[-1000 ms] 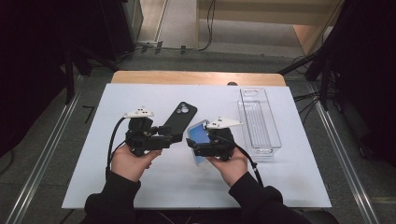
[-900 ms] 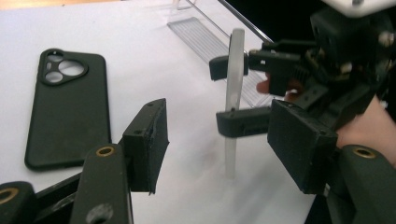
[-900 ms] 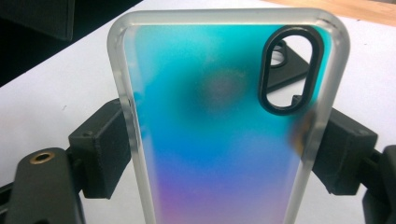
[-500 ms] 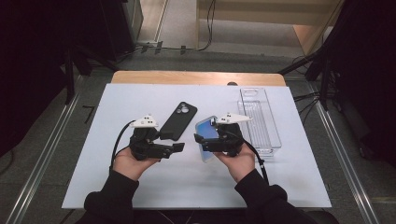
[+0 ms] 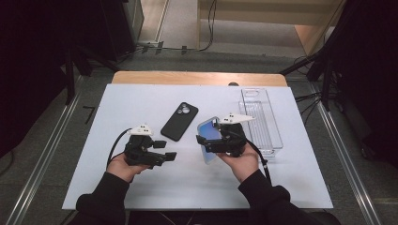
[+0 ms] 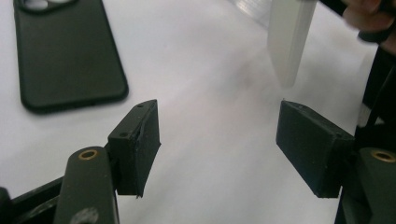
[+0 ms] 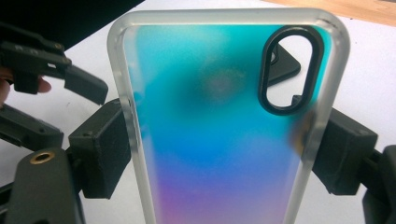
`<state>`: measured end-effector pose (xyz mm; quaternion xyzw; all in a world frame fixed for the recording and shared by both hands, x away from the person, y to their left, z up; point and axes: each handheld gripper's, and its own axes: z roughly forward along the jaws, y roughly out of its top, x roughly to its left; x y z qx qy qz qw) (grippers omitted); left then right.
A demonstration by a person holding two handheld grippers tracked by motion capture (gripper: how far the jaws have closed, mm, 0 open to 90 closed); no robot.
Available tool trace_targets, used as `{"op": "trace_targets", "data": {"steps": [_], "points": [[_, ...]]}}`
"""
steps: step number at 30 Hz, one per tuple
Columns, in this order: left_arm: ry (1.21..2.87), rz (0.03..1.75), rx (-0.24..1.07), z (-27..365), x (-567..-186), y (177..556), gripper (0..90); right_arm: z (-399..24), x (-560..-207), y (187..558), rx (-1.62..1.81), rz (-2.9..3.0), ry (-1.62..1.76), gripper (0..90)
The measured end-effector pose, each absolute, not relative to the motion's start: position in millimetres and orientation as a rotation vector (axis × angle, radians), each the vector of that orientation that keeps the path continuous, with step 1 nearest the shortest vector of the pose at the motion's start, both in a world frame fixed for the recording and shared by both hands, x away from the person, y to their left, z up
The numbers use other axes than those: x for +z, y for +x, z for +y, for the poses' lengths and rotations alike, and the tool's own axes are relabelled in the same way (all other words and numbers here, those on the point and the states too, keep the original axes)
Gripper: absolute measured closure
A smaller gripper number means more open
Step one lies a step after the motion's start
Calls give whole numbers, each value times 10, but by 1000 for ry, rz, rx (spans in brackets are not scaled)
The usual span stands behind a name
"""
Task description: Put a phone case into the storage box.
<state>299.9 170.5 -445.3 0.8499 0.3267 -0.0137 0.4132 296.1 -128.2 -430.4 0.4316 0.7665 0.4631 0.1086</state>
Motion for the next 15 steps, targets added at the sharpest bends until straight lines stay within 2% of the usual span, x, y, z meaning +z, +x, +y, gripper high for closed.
{"op": "trace_targets", "data": {"steps": [15], "points": [[2174,839,-77,1850,-4594,2900,308,-1362,-4265,2971,1376,2260,1251,154]]}}
